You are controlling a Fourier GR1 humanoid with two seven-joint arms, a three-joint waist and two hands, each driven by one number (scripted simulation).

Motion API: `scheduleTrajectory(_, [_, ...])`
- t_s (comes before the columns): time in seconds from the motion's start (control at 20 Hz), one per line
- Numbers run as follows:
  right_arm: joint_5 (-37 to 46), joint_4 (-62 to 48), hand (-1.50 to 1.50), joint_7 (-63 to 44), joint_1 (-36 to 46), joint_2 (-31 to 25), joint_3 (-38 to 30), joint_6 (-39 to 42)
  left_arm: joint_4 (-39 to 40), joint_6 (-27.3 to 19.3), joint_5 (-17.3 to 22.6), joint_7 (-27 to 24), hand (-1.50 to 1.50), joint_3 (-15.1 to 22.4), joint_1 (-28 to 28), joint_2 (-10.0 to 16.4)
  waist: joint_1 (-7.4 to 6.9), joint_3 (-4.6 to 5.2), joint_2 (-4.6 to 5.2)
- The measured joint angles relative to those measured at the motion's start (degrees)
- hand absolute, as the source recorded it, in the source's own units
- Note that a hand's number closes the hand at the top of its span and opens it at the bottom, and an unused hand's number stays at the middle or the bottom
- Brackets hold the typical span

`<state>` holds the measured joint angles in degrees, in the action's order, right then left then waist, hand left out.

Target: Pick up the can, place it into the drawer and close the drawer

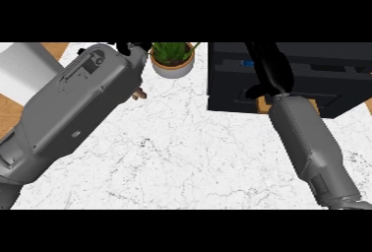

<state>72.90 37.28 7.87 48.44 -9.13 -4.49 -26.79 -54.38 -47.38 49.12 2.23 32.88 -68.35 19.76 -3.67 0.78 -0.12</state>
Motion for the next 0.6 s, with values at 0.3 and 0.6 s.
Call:
scheduleTrajectory(0.3, [0.6,-9.2,-1.50,0.3,5.4,-0.7,-2.6,-6.1,-3.2,-0.9,-1.3,1.6,-1.50,0.0,1.6,1.5,-0.39,-0.33,0.65])
scheduleTrajectory(0.6, [0.8,-16.5,-1.50,-0.3,10.4,-1.7,-4.8,-10.3,-7.5,-1.4,-2.4,3.6,-1.50,0.2,2.9,3.5,-1.39,-0.74,1.24])
